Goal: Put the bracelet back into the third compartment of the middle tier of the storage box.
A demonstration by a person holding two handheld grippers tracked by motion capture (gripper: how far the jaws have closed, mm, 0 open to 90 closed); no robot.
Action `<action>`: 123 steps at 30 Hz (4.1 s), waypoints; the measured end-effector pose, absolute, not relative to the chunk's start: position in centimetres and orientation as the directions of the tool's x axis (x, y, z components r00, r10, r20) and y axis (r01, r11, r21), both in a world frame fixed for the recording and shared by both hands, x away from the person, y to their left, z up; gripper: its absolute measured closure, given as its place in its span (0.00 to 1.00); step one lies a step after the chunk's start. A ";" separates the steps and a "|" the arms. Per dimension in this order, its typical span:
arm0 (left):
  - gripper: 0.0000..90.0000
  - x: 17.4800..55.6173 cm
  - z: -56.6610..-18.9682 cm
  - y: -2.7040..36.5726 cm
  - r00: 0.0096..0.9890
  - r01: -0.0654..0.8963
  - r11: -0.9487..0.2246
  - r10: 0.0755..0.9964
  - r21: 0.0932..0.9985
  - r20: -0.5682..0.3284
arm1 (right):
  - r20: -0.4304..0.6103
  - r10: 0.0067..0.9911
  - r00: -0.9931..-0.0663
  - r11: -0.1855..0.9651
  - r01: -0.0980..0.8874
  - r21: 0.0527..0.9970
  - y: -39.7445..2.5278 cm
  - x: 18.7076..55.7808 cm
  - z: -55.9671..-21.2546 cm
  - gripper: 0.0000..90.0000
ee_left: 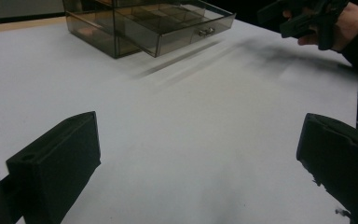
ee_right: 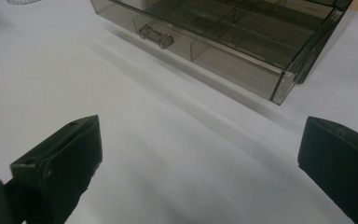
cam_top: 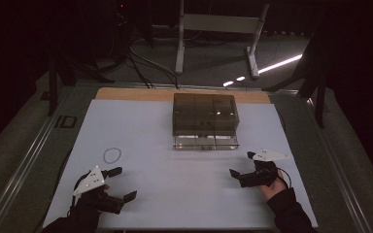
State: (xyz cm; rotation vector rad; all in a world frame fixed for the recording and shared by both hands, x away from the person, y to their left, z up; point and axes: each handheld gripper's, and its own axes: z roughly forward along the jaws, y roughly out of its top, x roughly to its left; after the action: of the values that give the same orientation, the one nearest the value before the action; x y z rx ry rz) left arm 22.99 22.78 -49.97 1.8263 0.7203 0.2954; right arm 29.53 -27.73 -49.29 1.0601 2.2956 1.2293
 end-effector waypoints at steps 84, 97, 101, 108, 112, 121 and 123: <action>0.51 32.5 -51.9 28.3 0.202 0.686 -0.098 0.978 0.721 -0.060 | 0.094 0.727 -0.680 0.341 0.476 0.810 -27.9 29.6 -49.3 0.00; 0.79 33.0 -52.2 28.1 0.226 0.703 -0.136 0.973 0.698 -0.038 | 0.091 0.728 -0.680 0.341 0.474 0.812 -28.0 29.6 -49.3 0.00; 0.85 33.0 -52.2 28.1 0.217 0.709 -0.129 0.975 0.693 -0.041 | 0.093 0.726 -0.681 0.340 0.473 0.813 -28.0 29.5 -49.3 0.00; 0.97 33.2 -52.1 28.3 0.224 0.717 -0.140 0.974 0.683 -0.035 | 0.092 0.726 -0.682 0.343 0.475 0.810 -28.0 29.5 -49.3 0.00; 0.98 33.3 -52.1 28.4 0.230 0.716 -0.144 0.973 0.683 -0.036 | 0.095 0.726 -0.681 0.341 0.476 0.811 -28.0 29.6 -49.3 0.00; 0.98 33.4 -51.9 28.4 0.223 0.715 -0.129 0.974 0.687 -0.049 | 0.098 0.727 -0.680 0.337 0.477 0.812 -28.0 29.6 -49.3 0.00; 0.98 33.3 -51.7 28.5 0.218 0.713 -0.124 0.975 0.690 -0.050 | 0.098 0.728 -0.679 0.336 0.477 0.812 -28.0 29.6 -49.3 0.00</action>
State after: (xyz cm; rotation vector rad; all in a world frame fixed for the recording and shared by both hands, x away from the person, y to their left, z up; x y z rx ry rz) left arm 33.35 28.48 -51.66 1.9024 1.5553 0.5682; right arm 29.56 -28.00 -49.30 1.0793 2.3211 1.2632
